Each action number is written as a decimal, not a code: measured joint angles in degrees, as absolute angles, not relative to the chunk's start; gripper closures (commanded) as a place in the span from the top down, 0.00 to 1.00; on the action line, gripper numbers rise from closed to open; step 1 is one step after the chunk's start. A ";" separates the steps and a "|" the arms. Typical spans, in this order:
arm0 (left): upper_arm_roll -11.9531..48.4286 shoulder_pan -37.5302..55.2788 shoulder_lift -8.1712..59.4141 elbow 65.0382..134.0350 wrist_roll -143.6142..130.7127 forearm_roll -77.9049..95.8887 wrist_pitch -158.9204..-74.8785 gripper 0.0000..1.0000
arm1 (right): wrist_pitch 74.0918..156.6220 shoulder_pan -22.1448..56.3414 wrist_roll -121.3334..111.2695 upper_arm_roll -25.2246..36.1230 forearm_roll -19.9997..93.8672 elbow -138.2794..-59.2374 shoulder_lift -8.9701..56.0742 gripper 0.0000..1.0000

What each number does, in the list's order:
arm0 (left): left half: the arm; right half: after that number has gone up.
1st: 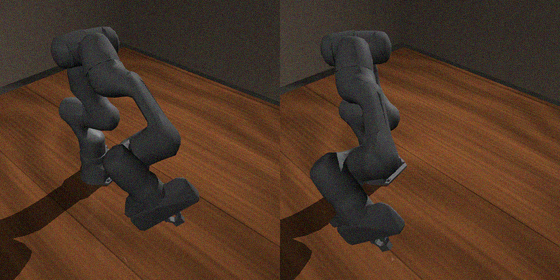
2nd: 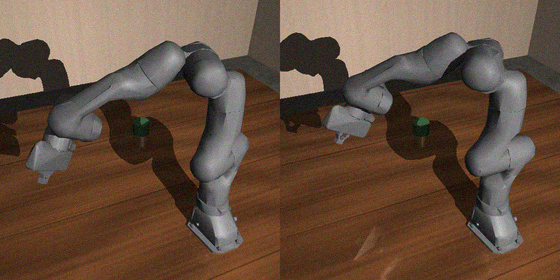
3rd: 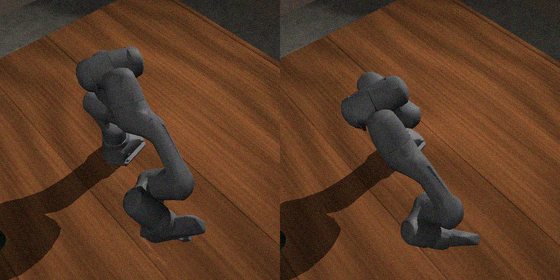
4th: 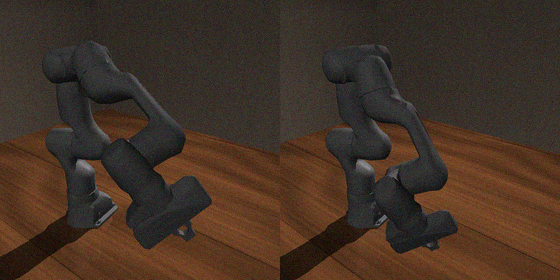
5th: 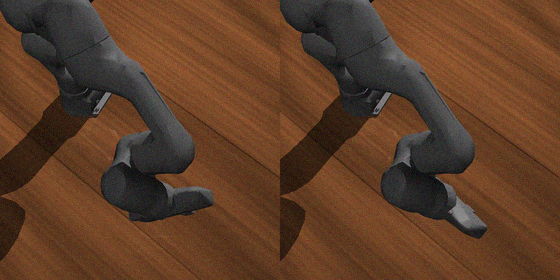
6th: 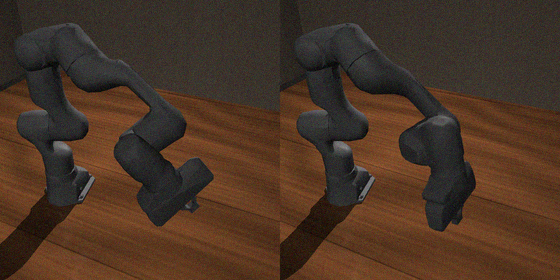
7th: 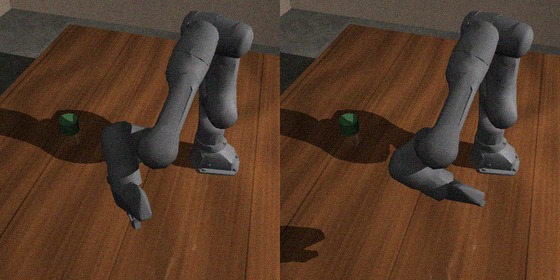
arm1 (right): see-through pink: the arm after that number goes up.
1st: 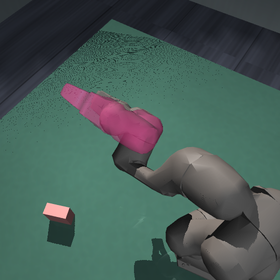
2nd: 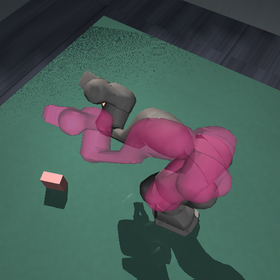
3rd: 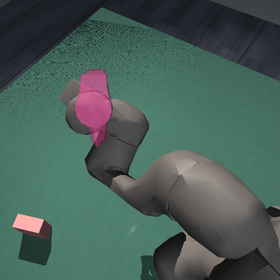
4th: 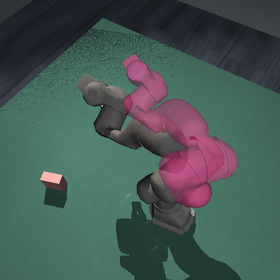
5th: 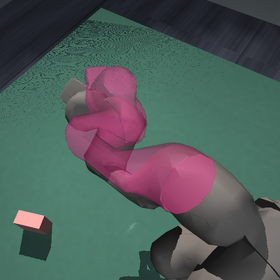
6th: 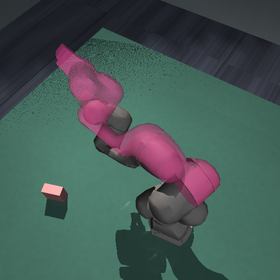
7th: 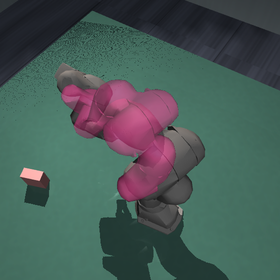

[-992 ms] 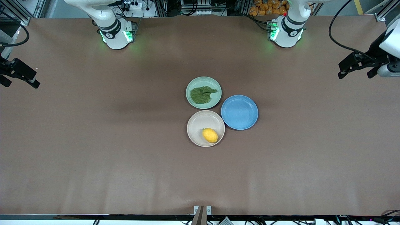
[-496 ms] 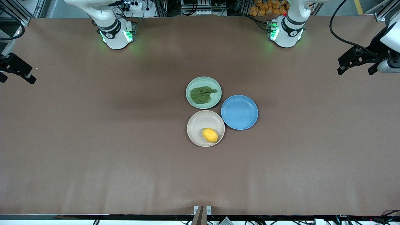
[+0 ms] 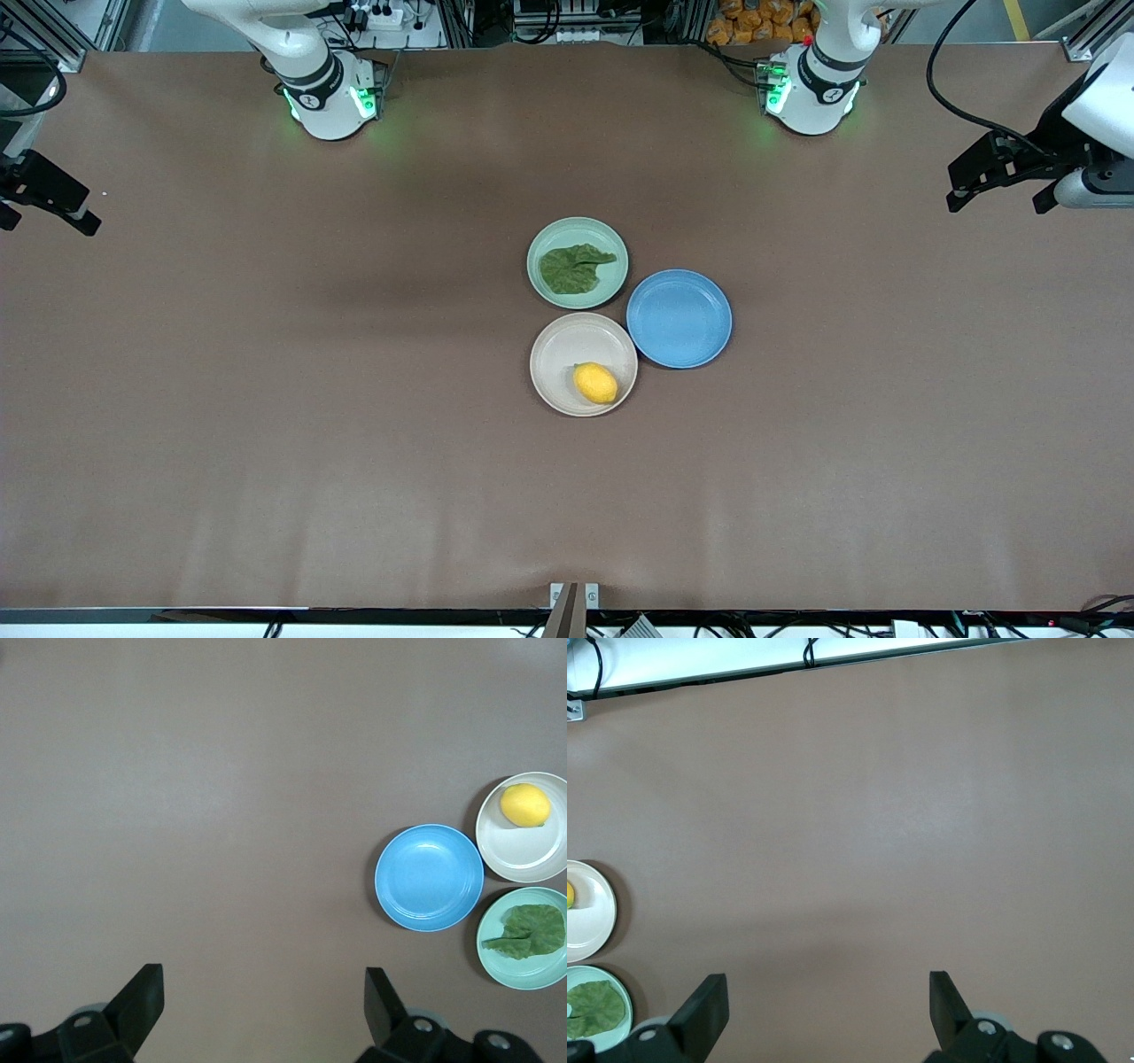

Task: Place lemon and lettuce in plates

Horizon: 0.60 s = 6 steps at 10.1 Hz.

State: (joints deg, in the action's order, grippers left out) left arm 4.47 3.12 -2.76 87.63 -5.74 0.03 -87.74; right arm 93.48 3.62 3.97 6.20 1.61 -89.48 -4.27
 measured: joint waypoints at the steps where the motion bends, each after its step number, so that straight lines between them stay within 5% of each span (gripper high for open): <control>1: 4.51 3.13 -2.75 87.63 -5.74 0.04 -87.74 1.00 | 93.48 3.62 3.96 6.20 1.55 -89.55 -4.27 1.00; 6: 4.65 3.13 -2.74 87.48 -5.74 0.04 -87.74 1.00 | 92.84 3.62 1.81 6.22 1.26 -89.89 -4.26 1.00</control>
State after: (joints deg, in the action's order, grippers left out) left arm 4.65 3.13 -2.74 87.48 -5.74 0.04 -87.74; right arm 92.84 3.62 1.81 6.22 1.26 -89.89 -4.26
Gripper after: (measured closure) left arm 0.000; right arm 0.000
